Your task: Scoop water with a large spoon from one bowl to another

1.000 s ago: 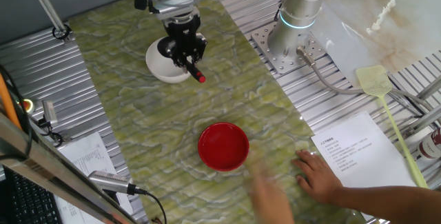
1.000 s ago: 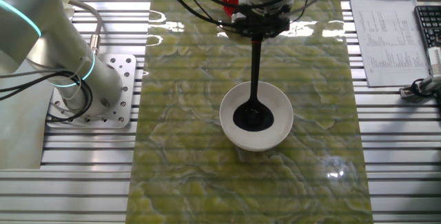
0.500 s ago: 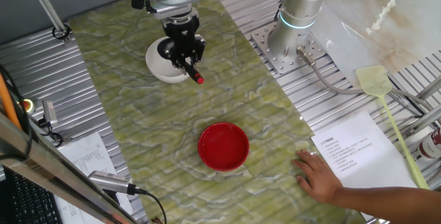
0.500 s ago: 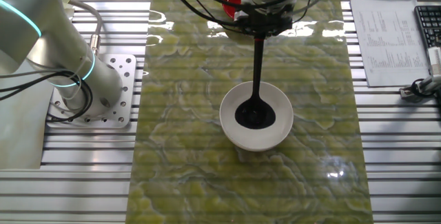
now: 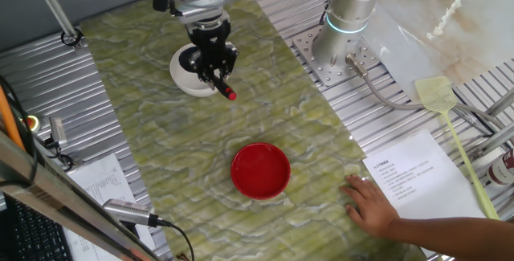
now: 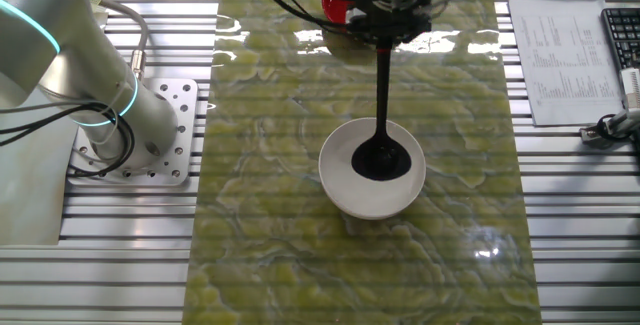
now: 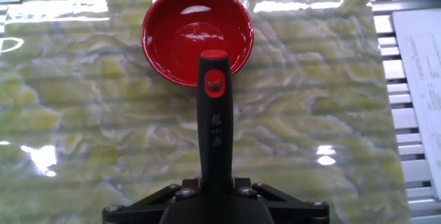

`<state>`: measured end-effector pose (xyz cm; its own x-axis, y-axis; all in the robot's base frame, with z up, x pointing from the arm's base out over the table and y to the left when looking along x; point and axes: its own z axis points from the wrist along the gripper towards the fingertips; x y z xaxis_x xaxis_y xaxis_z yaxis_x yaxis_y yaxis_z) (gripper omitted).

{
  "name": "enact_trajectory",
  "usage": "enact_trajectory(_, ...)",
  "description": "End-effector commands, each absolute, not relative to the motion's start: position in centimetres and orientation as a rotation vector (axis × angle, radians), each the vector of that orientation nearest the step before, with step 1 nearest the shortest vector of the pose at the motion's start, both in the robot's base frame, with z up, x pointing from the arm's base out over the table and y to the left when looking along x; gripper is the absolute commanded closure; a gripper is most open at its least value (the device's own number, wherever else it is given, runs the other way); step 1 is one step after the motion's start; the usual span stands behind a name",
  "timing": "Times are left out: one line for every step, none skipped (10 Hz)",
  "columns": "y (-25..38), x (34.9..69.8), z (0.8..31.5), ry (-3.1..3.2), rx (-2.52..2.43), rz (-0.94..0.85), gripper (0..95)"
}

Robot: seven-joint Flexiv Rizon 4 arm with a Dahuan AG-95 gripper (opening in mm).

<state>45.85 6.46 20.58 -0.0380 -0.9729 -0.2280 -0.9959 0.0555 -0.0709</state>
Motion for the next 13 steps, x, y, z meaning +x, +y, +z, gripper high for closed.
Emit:
enact_trajectory(6.7,45.9,20.1,2.146,-2.017,0.147,95.0)
enact_trajectory(6.7,45.7,19.8,2.152,-2.022,0.156,95.0)
enact_trajectory(6.4,45.4,19.6,2.163,-2.027,0.163,95.0)
enact_trajectory(6.1,44.9,19.3,2.172,-2.02,0.174,95.0)
enact_trajectory(5.7,44.4,18.8,2.185,-2.008,0.176,95.0)
enact_trajectory(5.3,44.2,18.2,2.185,-2.004,0.193,95.0)
enact_trajectory(5.1,44.2,17.7,2.176,-2.005,0.221,95.0)
enact_trajectory(4.8,44.4,17.1,2.168,-2.014,0.247,95.0)
enact_trajectory(4.8,44.6,16.6,2.176,-2.014,0.246,95.0)
enact_trajectory(4.9,44.9,16.1,2.165,-2.029,0.247,95.0)
enact_trajectory(5.0,45.0,15.8,2.154,-2.042,0.256,95.0)
enact_trajectory(5.0,45.0,15.7,2.145,-2.058,0.277,95.0)
enact_trajectory(5.1,45.0,15.6,2.127,-2.082,0.32,95.0)
